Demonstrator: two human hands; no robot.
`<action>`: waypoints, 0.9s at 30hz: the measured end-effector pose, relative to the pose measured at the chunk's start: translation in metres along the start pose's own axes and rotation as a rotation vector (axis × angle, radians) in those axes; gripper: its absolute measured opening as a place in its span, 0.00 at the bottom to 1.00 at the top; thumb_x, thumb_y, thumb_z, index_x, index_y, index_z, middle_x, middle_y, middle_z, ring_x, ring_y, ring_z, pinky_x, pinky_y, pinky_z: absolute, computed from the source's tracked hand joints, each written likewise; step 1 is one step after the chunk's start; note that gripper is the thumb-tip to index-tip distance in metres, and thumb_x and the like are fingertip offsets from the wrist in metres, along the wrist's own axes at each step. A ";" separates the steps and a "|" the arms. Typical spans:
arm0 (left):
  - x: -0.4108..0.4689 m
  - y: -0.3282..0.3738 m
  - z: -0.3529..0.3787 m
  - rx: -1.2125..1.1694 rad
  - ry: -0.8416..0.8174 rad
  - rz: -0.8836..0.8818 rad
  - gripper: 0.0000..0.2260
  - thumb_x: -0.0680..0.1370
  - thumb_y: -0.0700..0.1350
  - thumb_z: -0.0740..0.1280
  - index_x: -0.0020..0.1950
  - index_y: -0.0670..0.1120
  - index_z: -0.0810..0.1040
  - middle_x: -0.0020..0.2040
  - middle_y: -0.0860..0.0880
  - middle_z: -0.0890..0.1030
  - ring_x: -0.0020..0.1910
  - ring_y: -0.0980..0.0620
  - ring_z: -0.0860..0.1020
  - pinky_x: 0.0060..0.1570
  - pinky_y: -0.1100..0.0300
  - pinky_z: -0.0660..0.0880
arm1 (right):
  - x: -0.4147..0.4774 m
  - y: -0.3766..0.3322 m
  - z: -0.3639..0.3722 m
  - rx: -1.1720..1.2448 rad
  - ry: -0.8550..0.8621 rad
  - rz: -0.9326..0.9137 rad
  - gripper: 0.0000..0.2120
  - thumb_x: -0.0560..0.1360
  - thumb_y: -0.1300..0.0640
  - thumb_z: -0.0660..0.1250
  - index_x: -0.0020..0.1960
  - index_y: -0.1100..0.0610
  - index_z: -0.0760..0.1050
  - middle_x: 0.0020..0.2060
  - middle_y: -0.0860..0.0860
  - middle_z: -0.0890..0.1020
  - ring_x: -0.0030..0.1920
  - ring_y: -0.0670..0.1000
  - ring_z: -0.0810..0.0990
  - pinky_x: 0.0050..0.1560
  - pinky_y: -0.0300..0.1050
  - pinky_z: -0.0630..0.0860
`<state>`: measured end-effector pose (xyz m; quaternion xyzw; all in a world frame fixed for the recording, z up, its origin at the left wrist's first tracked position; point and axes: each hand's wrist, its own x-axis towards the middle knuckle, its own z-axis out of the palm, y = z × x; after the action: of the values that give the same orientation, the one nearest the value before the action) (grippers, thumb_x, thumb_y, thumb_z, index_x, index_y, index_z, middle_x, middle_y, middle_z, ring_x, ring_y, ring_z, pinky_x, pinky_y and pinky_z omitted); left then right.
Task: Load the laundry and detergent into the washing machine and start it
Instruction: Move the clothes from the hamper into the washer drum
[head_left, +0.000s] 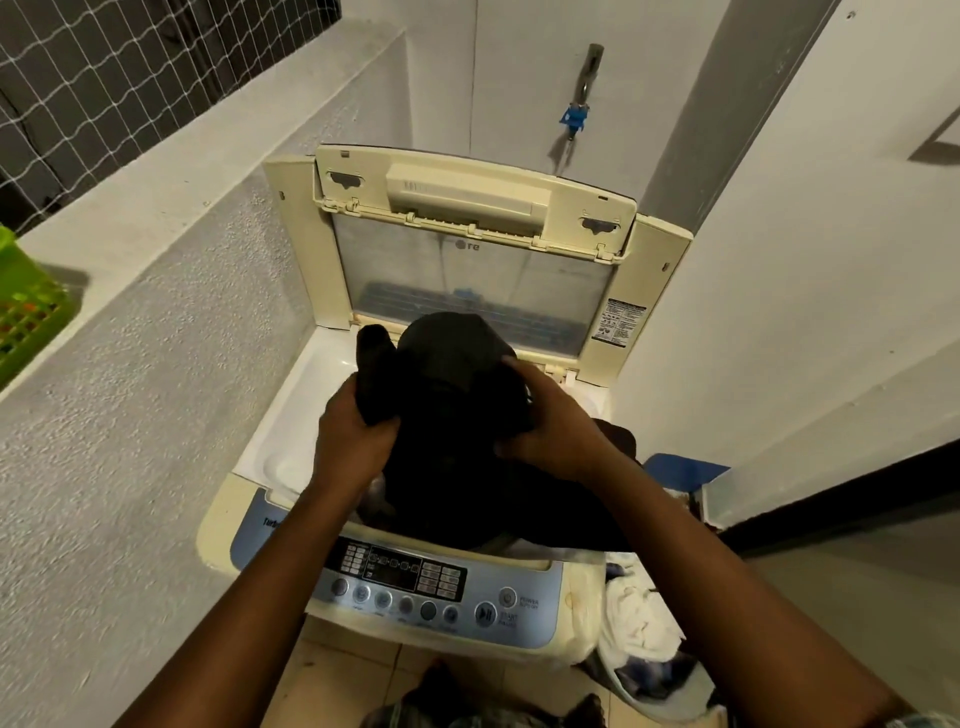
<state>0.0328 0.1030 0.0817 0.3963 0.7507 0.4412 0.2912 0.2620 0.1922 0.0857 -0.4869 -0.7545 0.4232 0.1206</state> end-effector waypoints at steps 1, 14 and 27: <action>0.001 -0.001 -0.002 -0.001 0.002 -0.014 0.20 0.78 0.46 0.73 0.69 0.47 0.76 0.56 0.52 0.79 0.56 0.53 0.76 0.57 0.57 0.70 | -0.004 0.023 0.002 -0.212 -0.018 0.080 0.56 0.67 0.48 0.82 0.83 0.41 0.50 0.83 0.51 0.59 0.81 0.61 0.60 0.75 0.72 0.67; 0.001 -0.012 0.003 0.142 -0.102 0.026 0.23 0.78 0.47 0.73 0.72 0.46 0.74 0.65 0.46 0.81 0.64 0.45 0.79 0.59 0.58 0.68 | -0.021 0.065 0.015 -0.415 0.011 0.219 0.15 0.78 0.64 0.70 0.64 0.58 0.82 0.60 0.56 0.85 0.55 0.56 0.85 0.54 0.43 0.80; 0.002 -0.019 0.019 0.200 -0.264 0.051 0.34 0.71 0.45 0.79 0.74 0.55 0.71 0.67 0.51 0.80 0.66 0.50 0.79 0.66 0.48 0.76 | 0.015 -0.022 0.041 0.111 0.113 0.036 0.21 0.79 0.59 0.71 0.71 0.51 0.78 0.66 0.49 0.82 0.58 0.42 0.76 0.56 0.33 0.71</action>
<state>0.0403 0.1077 0.0557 0.4968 0.7357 0.3158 0.3349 0.2167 0.1792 0.0733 -0.5162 -0.7129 0.4385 0.1820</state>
